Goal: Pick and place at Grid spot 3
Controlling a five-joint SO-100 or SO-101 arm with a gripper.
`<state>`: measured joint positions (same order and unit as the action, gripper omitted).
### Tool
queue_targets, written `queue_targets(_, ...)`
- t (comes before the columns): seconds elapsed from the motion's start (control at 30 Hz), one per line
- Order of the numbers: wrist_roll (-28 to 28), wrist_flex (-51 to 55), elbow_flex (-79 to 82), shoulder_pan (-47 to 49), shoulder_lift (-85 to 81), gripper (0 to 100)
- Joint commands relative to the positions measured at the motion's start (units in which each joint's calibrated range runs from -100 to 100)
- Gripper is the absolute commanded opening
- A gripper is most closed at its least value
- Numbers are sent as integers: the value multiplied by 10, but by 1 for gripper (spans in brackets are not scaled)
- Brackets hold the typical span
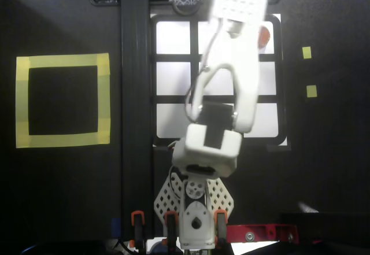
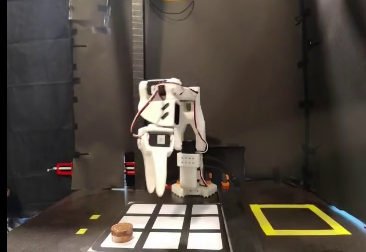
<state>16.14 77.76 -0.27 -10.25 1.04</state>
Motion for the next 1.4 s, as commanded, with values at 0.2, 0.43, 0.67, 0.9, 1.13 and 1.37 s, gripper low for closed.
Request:
queue_targets(0.2, -114, 42, -7, 54, -50, 33)
queue_targets(0.43, -128, 43, -7, 54, -58, 4)
queue_targets(0.67, -129, 20, -4, 57, -86, 0)
queue_targets(0.9, -131, -141, 254, 71, -305, 0)
queue_targets(1.13, -131, -321, 611, 95, -601, 0)
queue_targets(1.37, -127, -373, 899, 108, -895, 0)
